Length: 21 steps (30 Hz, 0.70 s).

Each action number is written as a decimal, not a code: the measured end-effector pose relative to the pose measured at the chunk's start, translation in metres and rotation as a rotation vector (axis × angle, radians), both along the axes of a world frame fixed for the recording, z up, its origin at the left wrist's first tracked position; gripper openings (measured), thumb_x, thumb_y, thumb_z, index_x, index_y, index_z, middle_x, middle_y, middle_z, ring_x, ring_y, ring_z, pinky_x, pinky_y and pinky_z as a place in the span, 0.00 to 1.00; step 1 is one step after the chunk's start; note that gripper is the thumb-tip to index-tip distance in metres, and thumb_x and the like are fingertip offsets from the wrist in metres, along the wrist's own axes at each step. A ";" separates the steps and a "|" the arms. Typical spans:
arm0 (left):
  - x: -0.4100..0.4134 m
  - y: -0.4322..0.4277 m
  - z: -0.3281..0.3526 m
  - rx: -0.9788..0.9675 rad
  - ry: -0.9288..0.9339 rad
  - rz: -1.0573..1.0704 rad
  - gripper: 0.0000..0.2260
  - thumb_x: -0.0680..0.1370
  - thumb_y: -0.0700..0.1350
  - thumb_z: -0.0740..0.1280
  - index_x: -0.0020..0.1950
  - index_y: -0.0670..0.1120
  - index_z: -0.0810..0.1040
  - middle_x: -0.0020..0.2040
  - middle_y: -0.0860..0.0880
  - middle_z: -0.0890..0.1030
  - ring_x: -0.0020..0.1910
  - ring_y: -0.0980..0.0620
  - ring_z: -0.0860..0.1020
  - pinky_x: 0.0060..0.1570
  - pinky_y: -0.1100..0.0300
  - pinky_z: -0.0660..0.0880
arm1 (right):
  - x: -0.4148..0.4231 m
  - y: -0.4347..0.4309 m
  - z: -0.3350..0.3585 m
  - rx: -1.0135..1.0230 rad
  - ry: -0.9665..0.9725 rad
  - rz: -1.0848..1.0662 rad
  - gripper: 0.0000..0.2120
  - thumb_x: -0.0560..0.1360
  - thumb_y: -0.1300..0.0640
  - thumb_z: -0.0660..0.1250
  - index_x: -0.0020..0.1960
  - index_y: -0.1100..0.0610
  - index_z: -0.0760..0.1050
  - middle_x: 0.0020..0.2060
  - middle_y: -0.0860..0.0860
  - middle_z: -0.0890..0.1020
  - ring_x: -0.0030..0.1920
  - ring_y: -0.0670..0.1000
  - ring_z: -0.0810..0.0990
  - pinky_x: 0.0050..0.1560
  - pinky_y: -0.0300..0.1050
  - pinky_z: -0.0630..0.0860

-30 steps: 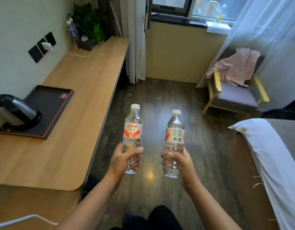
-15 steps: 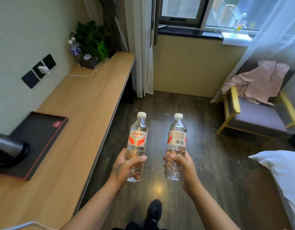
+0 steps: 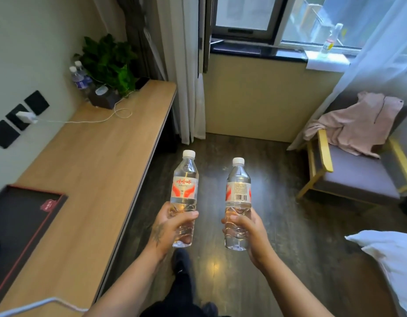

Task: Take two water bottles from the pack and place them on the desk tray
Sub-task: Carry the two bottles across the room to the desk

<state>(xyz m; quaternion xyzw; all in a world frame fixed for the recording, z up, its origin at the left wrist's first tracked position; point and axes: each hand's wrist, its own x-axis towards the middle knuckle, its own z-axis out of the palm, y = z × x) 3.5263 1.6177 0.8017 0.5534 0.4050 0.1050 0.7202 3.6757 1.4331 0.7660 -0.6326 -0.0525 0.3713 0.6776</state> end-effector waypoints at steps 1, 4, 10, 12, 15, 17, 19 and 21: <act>0.012 0.010 0.000 0.011 -0.006 -0.010 0.39 0.57 0.59 0.81 0.66 0.48 0.80 0.58 0.41 0.87 0.57 0.39 0.87 0.56 0.47 0.84 | 0.011 0.009 0.001 -0.005 -0.010 -0.008 0.32 0.62 0.47 0.78 0.64 0.55 0.79 0.50 0.60 0.89 0.47 0.59 0.88 0.49 0.54 0.85; 0.048 0.042 0.000 0.024 -0.020 -0.042 0.40 0.57 0.60 0.80 0.67 0.48 0.80 0.59 0.41 0.87 0.58 0.39 0.86 0.63 0.41 0.83 | 0.040 0.037 0.003 -0.021 -0.032 -0.034 0.33 0.62 0.47 0.78 0.65 0.55 0.78 0.51 0.60 0.88 0.48 0.60 0.88 0.53 0.58 0.85; 0.104 0.099 0.000 0.026 -0.044 -0.092 0.40 0.58 0.62 0.79 0.68 0.50 0.79 0.58 0.43 0.86 0.56 0.43 0.87 0.52 0.53 0.83 | 0.089 0.094 0.016 -0.063 -0.071 -0.044 0.34 0.62 0.45 0.78 0.65 0.54 0.77 0.55 0.65 0.86 0.49 0.60 0.88 0.51 0.57 0.86; 0.121 0.117 -0.001 0.030 -0.050 -0.112 0.39 0.58 0.63 0.79 0.67 0.51 0.79 0.58 0.45 0.86 0.56 0.44 0.87 0.49 0.56 0.83 | 0.102 0.112 0.017 -0.069 -0.092 -0.057 0.35 0.62 0.44 0.77 0.66 0.53 0.77 0.56 0.64 0.87 0.50 0.61 0.88 0.53 0.57 0.86; 0.144 0.135 -0.003 0.043 -0.044 -0.148 0.39 0.58 0.63 0.78 0.67 0.51 0.78 0.58 0.45 0.86 0.56 0.44 0.87 0.51 0.55 0.83 | 0.117 0.130 0.017 -0.077 -0.101 -0.078 0.36 0.62 0.43 0.77 0.67 0.53 0.76 0.56 0.62 0.87 0.52 0.61 0.88 0.56 0.60 0.85; 0.157 0.143 -0.003 0.035 -0.039 -0.158 0.40 0.59 0.64 0.78 0.68 0.51 0.78 0.58 0.46 0.86 0.55 0.46 0.87 0.50 0.56 0.84 | 0.127 0.136 0.017 -0.075 -0.091 -0.097 0.36 0.62 0.43 0.76 0.68 0.53 0.76 0.56 0.62 0.86 0.52 0.61 0.87 0.58 0.62 0.84; 0.168 0.147 -0.001 0.039 -0.035 -0.160 0.38 0.58 0.64 0.78 0.66 0.53 0.79 0.56 0.47 0.87 0.53 0.48 0.88 0.47 0.59 0.83 | 0.136 0.140 0.019 -0.070 -0.088 -0.112 0.36 0.62 0.43 0.77 0.68 0.53 0.76 0.56 0.63 0.86 0.51 0.60 0.88 0.56 0.60 0.85; 0.178 0.149 0.000 0.049 -0.034 -0.157 0.37 0.59 0.63 0.79 0.65 0.52 0.79 0.56 0.47 0.87 0.53 0.47 0.88 0.47 0.58 0.83 | 0.147 0.140 0.019 -0.064 -0.083 -0.123 0.35 0.62 0.44 0.77 0.67 0.54 0.77 0.56 0.66 0.86 0.50 0.60 0.88 0.53 0.57 0.86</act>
